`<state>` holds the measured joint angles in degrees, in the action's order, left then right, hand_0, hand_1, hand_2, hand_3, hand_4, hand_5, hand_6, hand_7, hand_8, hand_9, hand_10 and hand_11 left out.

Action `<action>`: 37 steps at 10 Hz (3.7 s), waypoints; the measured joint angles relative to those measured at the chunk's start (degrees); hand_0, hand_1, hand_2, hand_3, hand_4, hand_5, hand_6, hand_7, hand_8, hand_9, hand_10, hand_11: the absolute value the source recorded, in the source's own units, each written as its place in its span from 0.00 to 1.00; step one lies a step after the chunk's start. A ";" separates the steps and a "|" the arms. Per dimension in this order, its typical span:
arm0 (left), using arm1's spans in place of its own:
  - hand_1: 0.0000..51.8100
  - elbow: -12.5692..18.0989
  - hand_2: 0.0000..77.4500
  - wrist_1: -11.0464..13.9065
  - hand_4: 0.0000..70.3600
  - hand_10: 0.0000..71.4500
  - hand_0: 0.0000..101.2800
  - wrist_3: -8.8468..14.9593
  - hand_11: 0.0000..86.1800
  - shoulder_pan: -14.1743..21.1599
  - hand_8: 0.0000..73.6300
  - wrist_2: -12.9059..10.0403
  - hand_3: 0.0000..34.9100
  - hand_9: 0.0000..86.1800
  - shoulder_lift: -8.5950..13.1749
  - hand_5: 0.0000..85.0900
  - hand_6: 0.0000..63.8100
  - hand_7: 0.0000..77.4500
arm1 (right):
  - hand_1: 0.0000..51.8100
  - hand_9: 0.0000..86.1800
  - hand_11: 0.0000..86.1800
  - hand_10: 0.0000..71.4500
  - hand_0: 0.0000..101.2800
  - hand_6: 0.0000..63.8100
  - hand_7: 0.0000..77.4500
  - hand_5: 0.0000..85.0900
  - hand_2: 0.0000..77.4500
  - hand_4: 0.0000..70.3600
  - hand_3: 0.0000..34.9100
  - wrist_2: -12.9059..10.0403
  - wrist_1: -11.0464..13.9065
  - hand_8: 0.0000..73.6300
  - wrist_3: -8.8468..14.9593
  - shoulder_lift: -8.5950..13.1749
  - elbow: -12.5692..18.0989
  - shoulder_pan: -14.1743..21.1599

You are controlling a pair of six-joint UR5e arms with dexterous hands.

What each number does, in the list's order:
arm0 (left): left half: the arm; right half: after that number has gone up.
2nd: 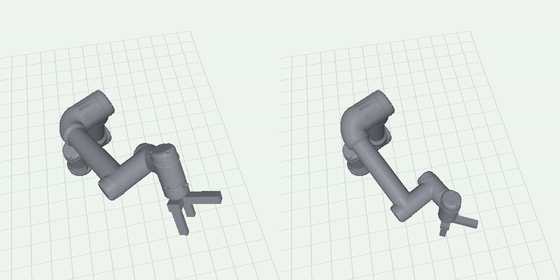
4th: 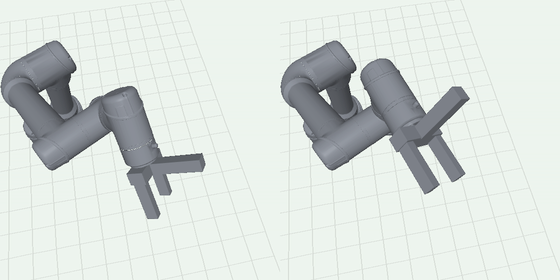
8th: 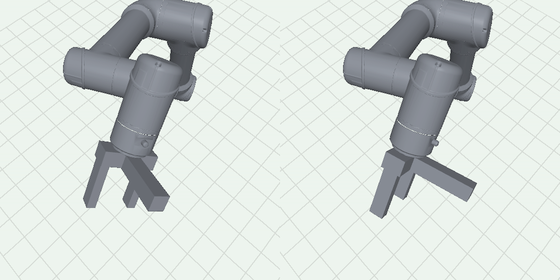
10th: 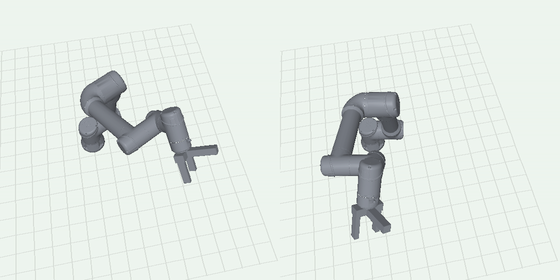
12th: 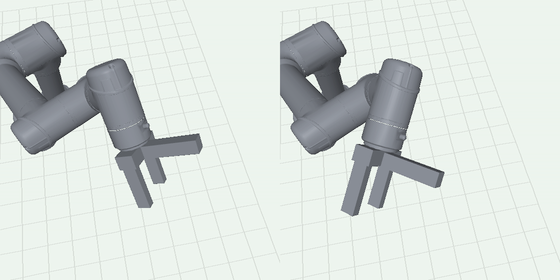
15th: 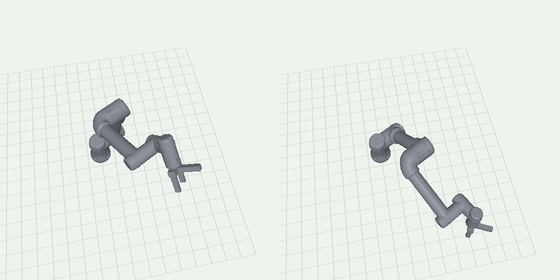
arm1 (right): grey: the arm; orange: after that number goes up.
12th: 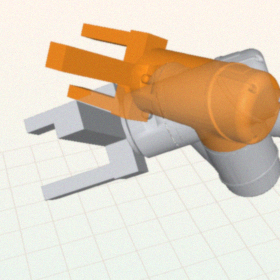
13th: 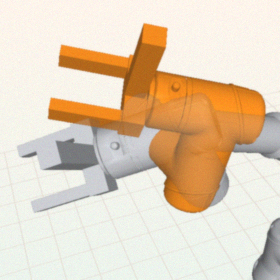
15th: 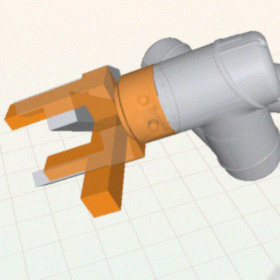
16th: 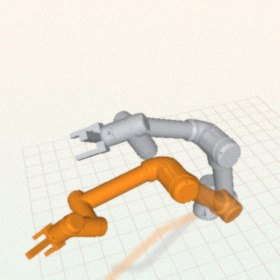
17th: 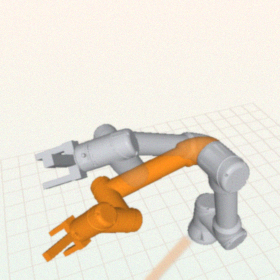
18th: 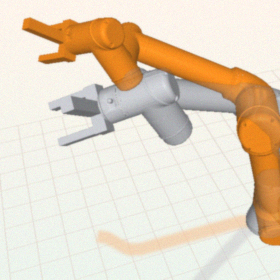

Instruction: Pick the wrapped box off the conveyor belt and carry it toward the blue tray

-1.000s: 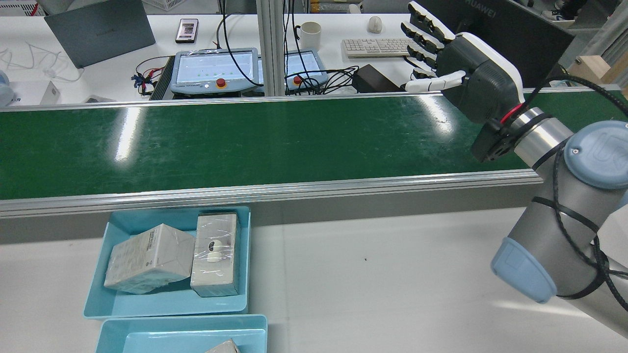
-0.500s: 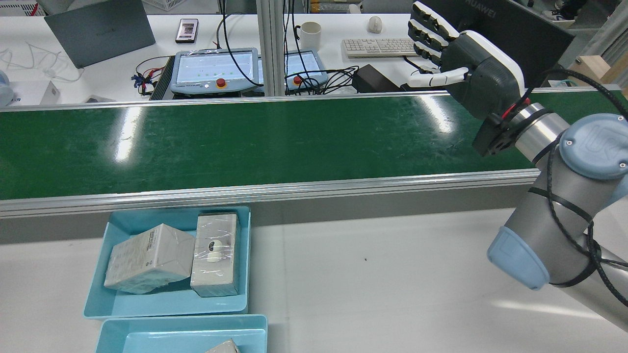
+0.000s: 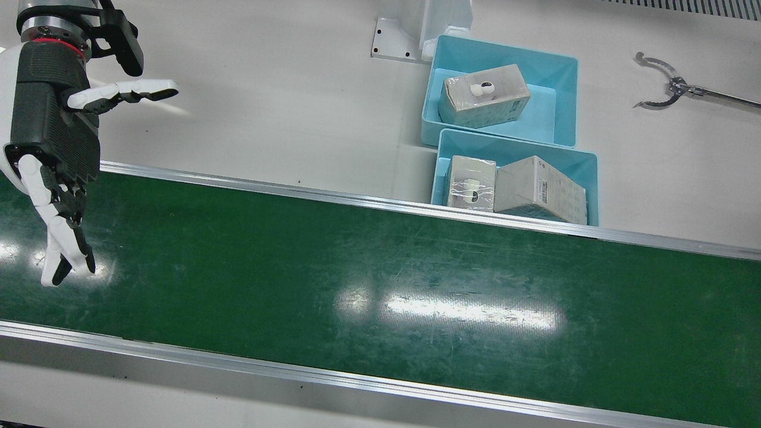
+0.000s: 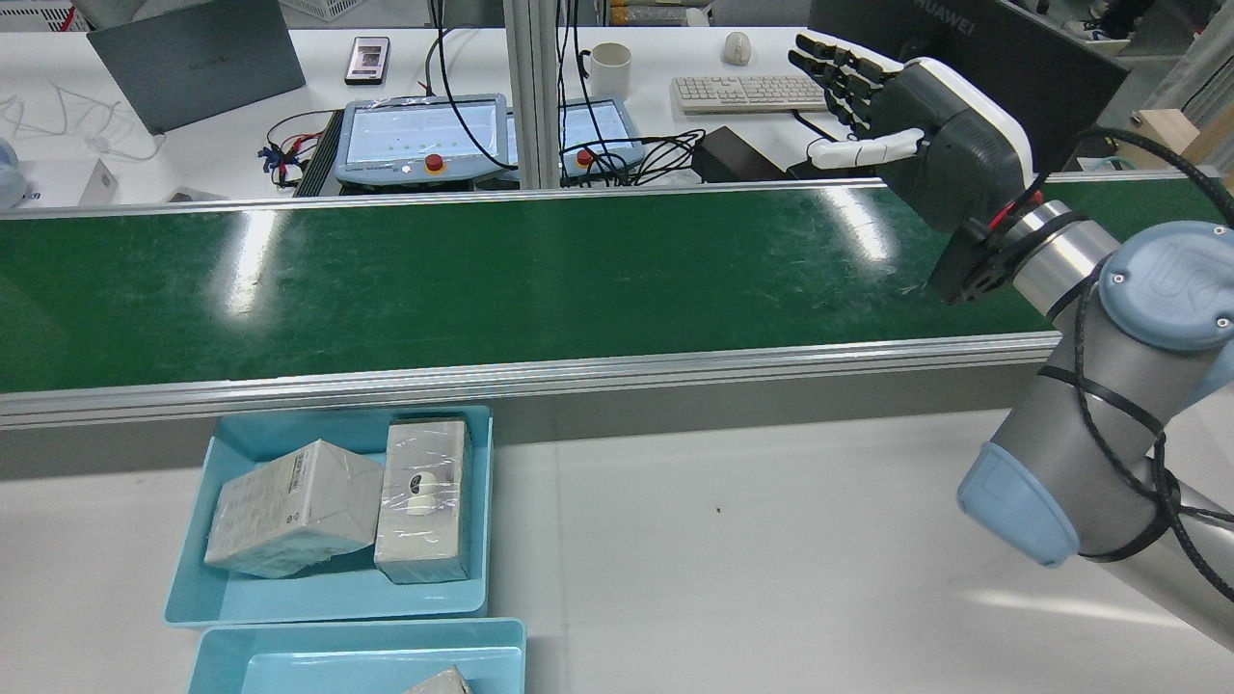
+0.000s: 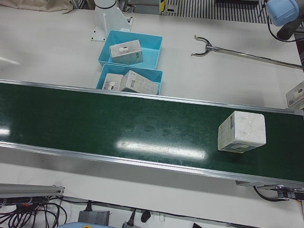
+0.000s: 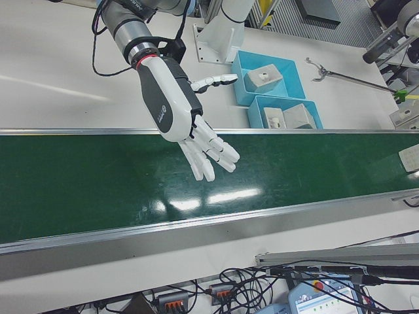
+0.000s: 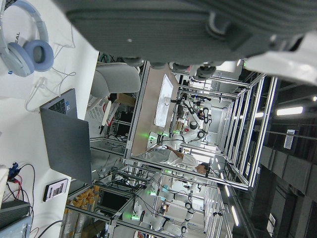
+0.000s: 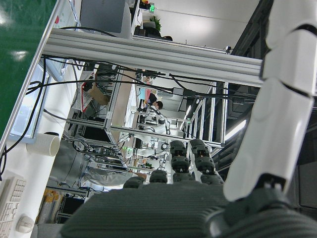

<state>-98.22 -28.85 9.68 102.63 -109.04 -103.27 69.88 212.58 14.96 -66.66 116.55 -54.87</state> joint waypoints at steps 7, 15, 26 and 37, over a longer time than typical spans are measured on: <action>0.00 0.00 0.01 0.00 0.00 0.01 0.00 0.00 0.00 0.00 0.00 0.00 0.00 0.00 0.00 0.01 0.00 0.00 | 0.17 0.04 0.01 0.01 0.42 0.06 0.14 0.14 0.16 0.15 0.00 0.06 -0.06 0.03 -0.01 -0.30 -0.14 0.14; 0.00 0.00 0.01 0.00 0.00 0.01 0.00 0.00 0.00 0.00 0.00 0.00 0.00 0.00 0.00 0.01 0.00 0.00 | 0.19 0.04 0.01 0.01 0.42 0.04 0.12 0.14 0.20 0.13 0.00 0.09 -0.06 0.03 -0.67 -0.29 -1.39 0.86; 0.00 0.00 0.01 0.00 0.00 0.01 0.00 0.00 0.00 0.00 0.00 0.00 0.00 0.00 0.00 0.01 0.00 0.00 | 0.29 0.03 0.03 0.01 0.47 0.00 0.05 0.09 0.23 0.11 0.00 0.08 0.03 0.03 -0.60 -0.14 -1.93 0.75; 0.00 0.00 0.01 0.00 0.00 0.00 0.00 0.00 0.00 0.00 0.00 0.00 0.00 0.00 0.00 0.01 0.00 0.00 | 0.29 0.03 0.03 0.01 0.47 0.01 0.08 0.12 0.25 0.10 0.00 0.08 0.03 0.03 -0.63 0.21 -3.16 1.16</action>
<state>-98.22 -28.85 9.68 102.63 -109.04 -103.27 69.96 212.61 14.33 -66.45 113.39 -53.71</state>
